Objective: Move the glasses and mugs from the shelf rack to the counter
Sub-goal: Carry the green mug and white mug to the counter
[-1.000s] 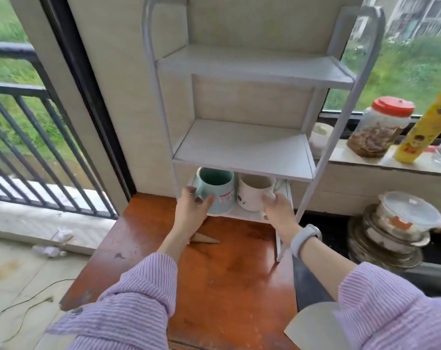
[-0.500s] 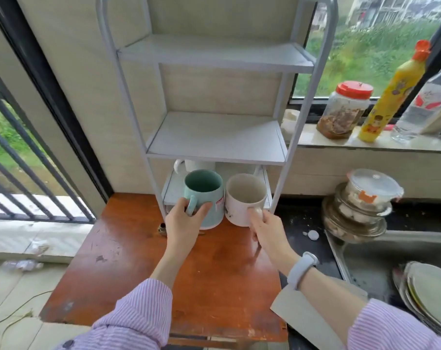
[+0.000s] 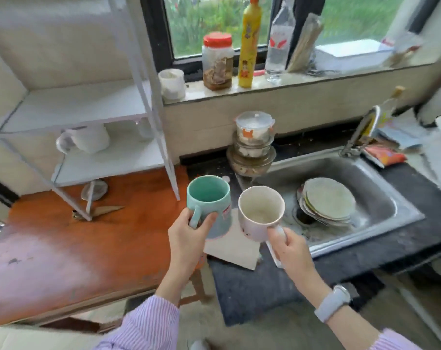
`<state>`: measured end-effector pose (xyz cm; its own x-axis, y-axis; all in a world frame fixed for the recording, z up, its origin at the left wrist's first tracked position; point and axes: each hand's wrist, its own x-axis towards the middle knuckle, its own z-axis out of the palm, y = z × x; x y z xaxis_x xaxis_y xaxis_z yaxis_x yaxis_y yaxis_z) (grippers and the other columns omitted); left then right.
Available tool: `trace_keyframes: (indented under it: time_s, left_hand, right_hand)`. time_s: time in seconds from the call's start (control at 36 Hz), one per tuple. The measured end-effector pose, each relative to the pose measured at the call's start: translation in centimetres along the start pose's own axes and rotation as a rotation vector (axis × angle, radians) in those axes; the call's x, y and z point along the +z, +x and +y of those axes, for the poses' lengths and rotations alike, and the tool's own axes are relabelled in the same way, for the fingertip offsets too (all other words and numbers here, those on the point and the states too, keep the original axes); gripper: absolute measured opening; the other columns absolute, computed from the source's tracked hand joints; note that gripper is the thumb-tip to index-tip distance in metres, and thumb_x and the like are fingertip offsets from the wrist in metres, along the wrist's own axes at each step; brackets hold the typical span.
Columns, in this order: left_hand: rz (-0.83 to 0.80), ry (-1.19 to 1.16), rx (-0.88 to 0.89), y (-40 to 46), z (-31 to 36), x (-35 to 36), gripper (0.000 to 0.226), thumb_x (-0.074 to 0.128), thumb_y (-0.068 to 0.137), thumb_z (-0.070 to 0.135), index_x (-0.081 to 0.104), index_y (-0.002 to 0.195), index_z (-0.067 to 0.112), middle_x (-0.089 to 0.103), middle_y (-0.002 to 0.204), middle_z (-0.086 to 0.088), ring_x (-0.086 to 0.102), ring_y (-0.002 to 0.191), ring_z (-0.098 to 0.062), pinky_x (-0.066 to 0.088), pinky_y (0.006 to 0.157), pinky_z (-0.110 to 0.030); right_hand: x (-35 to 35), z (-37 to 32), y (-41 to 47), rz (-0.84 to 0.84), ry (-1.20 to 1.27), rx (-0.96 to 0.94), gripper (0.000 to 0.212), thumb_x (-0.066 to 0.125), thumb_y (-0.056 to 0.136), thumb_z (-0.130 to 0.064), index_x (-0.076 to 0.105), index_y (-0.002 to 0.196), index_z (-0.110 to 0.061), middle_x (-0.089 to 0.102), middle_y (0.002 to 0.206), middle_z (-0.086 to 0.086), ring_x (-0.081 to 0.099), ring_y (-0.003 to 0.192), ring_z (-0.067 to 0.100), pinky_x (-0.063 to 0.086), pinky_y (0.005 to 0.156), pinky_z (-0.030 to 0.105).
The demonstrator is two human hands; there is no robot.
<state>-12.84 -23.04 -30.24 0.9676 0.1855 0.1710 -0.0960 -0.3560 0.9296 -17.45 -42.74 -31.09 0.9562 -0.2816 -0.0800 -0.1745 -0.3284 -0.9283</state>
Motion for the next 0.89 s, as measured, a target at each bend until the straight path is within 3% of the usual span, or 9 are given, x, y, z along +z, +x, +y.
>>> trace_keyframes:
  time_s: [0.17,0.22,0.28,0.42,0.56,0.69,0.83,0.89]
  left_hand:
    - [-0.226,-0.047,0.034,-5.8,5.5,13.0,0.025,0.072,0.078,0.027,0.053,0.068,0.014,0.056,0.064,-0.002,0.048,0.062,-0.016,0.041,0.058,-0.037]
    - [-0.311,-0.072,0.064,-8.2,7.4,17.4,0.025,0.072,0.077,0.029,0.054,0.068,0.015,0.057,0.063,-0.001,0.049,0.061,-0.016,0.043,0.058,-0.032]
    - [-0.396,-0.091,0.113,-10.9,9.3,21.6,0.028,0.072,0.076,0.032,0.050,0.064,0.019,0.055,0.061,0.002,0.046,0.058,-0.010,0.037,0.054,-0.021]
    - [-0.667,-0.140,0.200,-17.4,14.1,31.2,0.037,0.072,0.074,0.038,0.051,0.067,0.008,0.054,0.062,-0.003,0.041,0.057,-0.009,0.034,0.052,-0.019]
    - [-0.907,-0.184,0.289,-23.9,18.8,40.0,0.037,0.073,0.074,0.034,0.047,0.063,0.011,0.049,0.058,0.007,0.041,0.053,-0.004,0.033,0.047,-0.014]
    - [-1.075,-0.178,0.387,-29.9,22.8,47.5,0.041,0.073,0.074,0.033,0.039,0.056,0.020,0.045,0.054,0.009,0.043,0.050,0.000,0.034,0.047,-0.014]
    - [-1.282,-0.181,0.381,-35.6,25.7,56.0,0.038,0.072,0.075,0.036,0.052,0.070,0.003,0.061,0.067,-0.007,0.052,0.062,-0.016,0.042,0.056,-0.030]
    - [-1.345,-0.185,0.384,-37.4,26.9,59.7,0.035,0.072,0.074,0.035,0.054,0.071,0.005,0.062,0.068,-0.002,0.053,0.063,-0.016,0.044,0.056,-0.026]
  right_hand:
    - [-13.7,5.1,-4.3,0.233,-0.002,0.066,0.045,0.059,0.089,-0.017,0.035,0.051,-0.011,0.034,0.053,0.004,0.031,0.054,0.014,0.027,0.052,0.027]
    - [-18.3,7.1,-6.2,0.303,0.023,0.111,0.042,0.058,0.089,-0.020,0.042,0.054,-0.002,0.039,0.055,0.006,0.034,0.055,0.015,0.030,0.054,0.028]
    - [-22.6,8.8,-8.4,0.388,-0.001,0.153,0.042,0.059,0.088,-0.022,0.040,0.053,-0.007,0.038,0.053,0.001,0.033,0.052,0.010,0.027,0.050,0.024]
    - [-31.4,12.4,-13.9,0.681,0.043,0.243,0.049,0.061,0.086,-0.013,0.030,0.049,-0.020,0.029,0.045,-0.012,0.027,0.044,0.005,0.022,0.041,0.018]
    - [-38.8,15.6,-18.8,0.912,0.039,0.349,0.048,0.061,0.086,-0.017,0.030,0.050,-0.021,0.029,0.048,-0.008,0.026,0.047,0.008,0.019,0.045,0.022]
    - [-44.7,18.6,-22.7,1.098,0.027,0.481,0.039,0.061,0.086,-0.021,0.039,0.055,-0.016,0.034,0.050,-0.005,0.030,0.049,0.010,0.023,0.047,0.024]
    - [-51.4,22.2,-25.0,1.263,0.049,0.570,0.040,0.059,0.087,-0.018,0.035,0.054,-0.018,0.032,0.049,-0.006,0.027,0.042,0.004,0.021,0.039,0.018]
    - [-54.5,23.7,-25.0,1.316,0.051,0.607,0.038,0.059,0.086,-0.018,0.035,0.056,-0.016,0.032,0.052,-0.003,0.028,0.047,0.008,0.020,0.044,0.021]
